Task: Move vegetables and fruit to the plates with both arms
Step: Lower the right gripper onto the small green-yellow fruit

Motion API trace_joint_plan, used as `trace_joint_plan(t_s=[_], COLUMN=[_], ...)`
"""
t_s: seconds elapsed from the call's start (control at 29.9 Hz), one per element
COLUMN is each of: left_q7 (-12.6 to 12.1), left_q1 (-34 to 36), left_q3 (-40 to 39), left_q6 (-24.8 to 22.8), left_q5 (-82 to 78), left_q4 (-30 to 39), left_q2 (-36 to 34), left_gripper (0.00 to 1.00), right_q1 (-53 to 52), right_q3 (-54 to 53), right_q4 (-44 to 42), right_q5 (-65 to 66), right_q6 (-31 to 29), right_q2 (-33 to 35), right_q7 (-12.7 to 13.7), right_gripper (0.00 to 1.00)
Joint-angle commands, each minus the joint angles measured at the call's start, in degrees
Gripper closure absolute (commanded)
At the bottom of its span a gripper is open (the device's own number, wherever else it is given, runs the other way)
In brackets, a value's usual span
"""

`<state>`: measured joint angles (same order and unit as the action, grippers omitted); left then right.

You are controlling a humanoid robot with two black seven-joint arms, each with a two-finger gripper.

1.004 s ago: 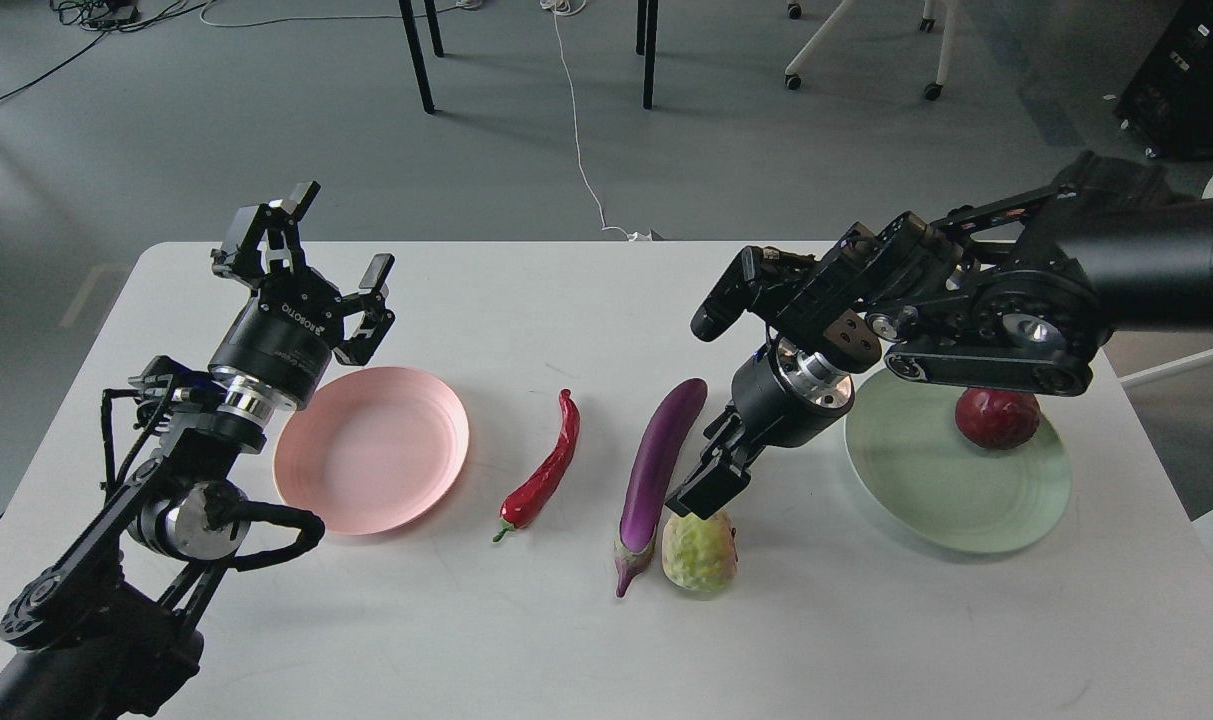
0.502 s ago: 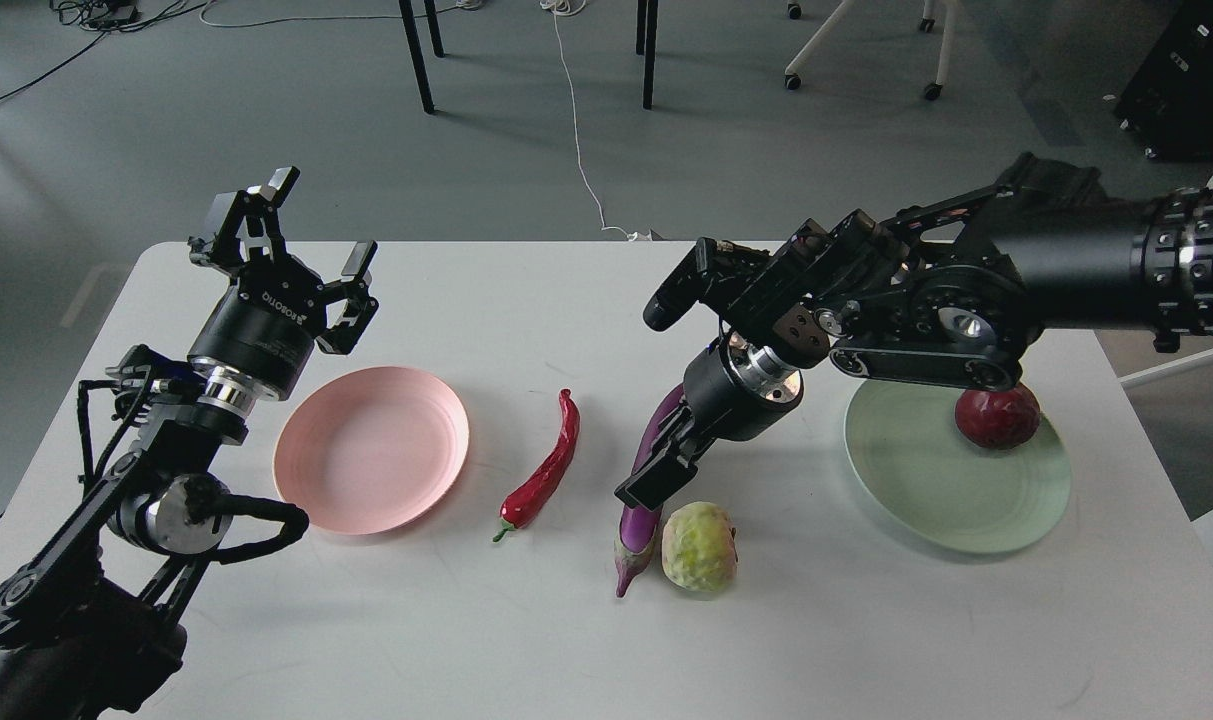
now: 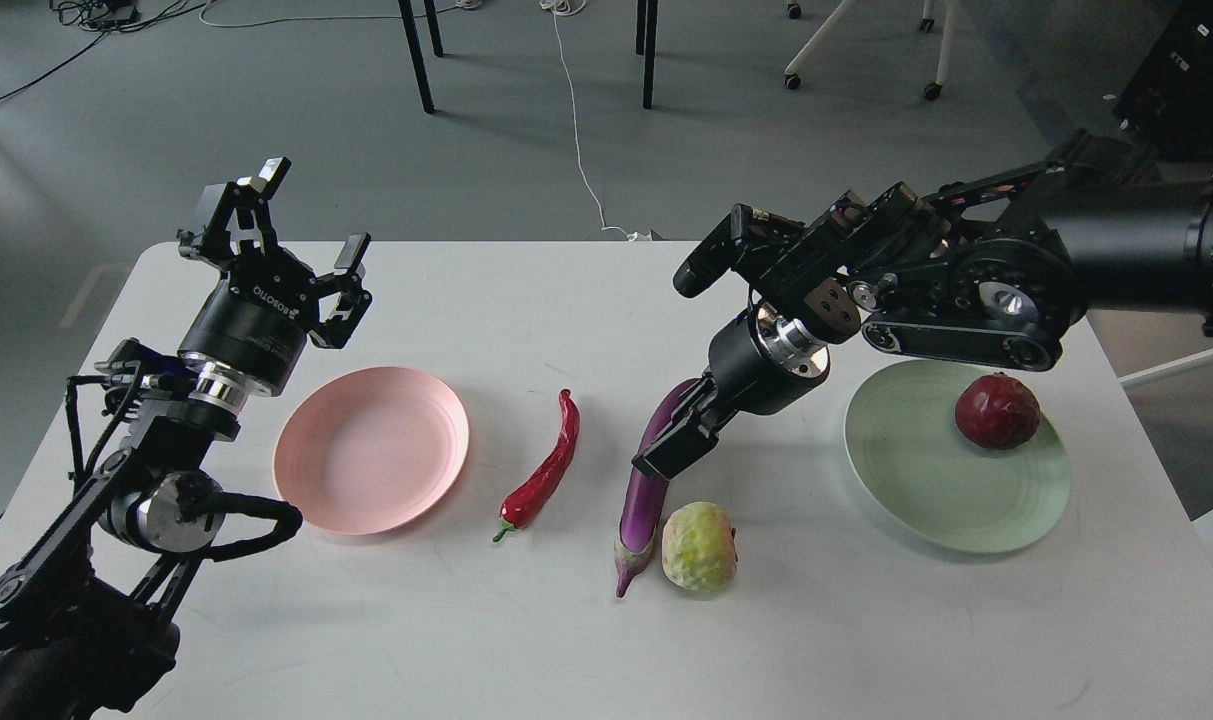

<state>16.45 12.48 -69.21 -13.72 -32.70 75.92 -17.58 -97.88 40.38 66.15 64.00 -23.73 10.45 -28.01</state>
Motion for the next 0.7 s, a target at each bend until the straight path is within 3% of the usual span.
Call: trace_joint_plan(t_s=[0.0,0.3,0.67], left_q7=[0.07,-0.02,0.25], left_q1=[0.00,0.00,-0.18], left_q3=[0.21,-0.05,-0.14], left_q6=[-0.08,-0.08,-0.08], left_q5=[0.00,-0.09,0.00], left_q4=[-0.07,-0.07,-0.07], left_q2=[0.27,1.15,1.15], left_gripper=[0.01,0.01,0.01], right_q1=[-0.03,-0.03,-0.12], right_q3=[-0.12,-0.13,2.68], right_q4=[0.12,5.03,5.12], right_q5=[-0.02,0.16,5.78], right_q6=[0.08,0.09,-0.09], right_q2=[-0.08,1.59,1.41], right_q7=[0.01,0.01,0.01], right_gripper=[0.03,0.03,0.03])
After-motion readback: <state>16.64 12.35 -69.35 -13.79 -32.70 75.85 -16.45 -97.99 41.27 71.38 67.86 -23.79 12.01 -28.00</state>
